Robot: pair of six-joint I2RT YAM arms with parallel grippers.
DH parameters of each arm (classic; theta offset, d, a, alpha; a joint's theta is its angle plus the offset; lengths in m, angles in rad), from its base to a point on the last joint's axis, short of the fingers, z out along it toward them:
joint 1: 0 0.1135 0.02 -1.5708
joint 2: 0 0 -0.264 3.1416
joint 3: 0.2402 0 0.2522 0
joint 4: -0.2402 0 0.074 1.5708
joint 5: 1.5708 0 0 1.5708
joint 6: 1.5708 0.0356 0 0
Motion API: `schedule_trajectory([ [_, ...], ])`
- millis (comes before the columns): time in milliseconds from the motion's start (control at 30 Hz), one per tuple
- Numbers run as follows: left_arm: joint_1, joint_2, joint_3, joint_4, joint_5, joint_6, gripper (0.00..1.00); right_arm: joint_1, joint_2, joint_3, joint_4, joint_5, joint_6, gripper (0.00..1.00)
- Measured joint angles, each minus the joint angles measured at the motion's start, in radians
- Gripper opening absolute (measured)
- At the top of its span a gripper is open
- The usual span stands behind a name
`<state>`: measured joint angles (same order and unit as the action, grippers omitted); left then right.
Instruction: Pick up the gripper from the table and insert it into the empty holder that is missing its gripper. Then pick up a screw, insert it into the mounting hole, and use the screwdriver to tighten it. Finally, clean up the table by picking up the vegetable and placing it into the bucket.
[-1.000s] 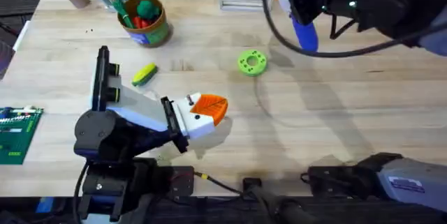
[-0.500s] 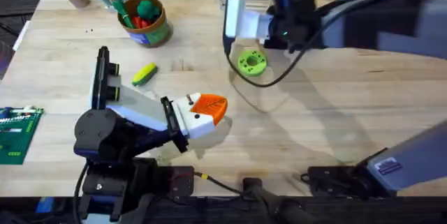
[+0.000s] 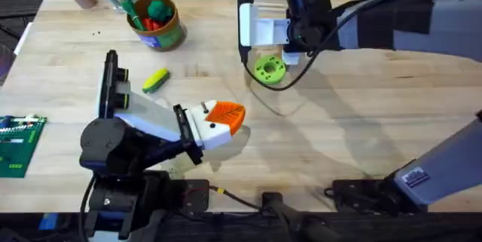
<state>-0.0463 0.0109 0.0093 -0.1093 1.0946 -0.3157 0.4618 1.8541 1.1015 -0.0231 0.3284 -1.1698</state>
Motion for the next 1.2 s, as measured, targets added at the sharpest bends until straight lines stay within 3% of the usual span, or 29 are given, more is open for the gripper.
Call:
schedule_trajectory([
  [200,0.000,0.000,0.000,0.000,0.000,0.000,0.003,0.000,-0.048,-0.003,-0.034,0.011,0.186,0.991],
  [500,0.000,0.000,0.000,0.000,0.000,0.003,0.003,0.000,-0.298,-0.003,-0.173,0.011,0.524,0.992],
  [867,0.000,0.000,0.000,0.000,0.000,0.173,0.003,0.000,-0.546,-0.003,-0.370,-0.018,0.996,0.992],
  [900,0.000,0.000,0.000,0.000,-0.001,0.184,0.038,0.000,-0.561,-0.003,-0.381,-0.033,1.029,0.992],
  [933,0.000,0.000,0.000,0.000,-0.003,0.189,0.155,0.000,-0.572,-0.003,-0.388,-0.046,1.054,0.992],
  [1033,0.000,0.000,0.000,0.001,-0.008,0.199,0.635,0.000,-0.592,-0.003,-0.399,-0.094,1.124,0.992],
  [1067,0.000,0.000,0.000,0.000,-0.008,0.200,0.740,0.000,-0.594,-0.003,-0.399,-0.104,1.139,0.992],
  [1200,0.000,0.000,0.000,0.001,-0.010,0.205,0.842,0.000,-0.593,-0.003,-0.401,-0.129,1.175,0.992],
])
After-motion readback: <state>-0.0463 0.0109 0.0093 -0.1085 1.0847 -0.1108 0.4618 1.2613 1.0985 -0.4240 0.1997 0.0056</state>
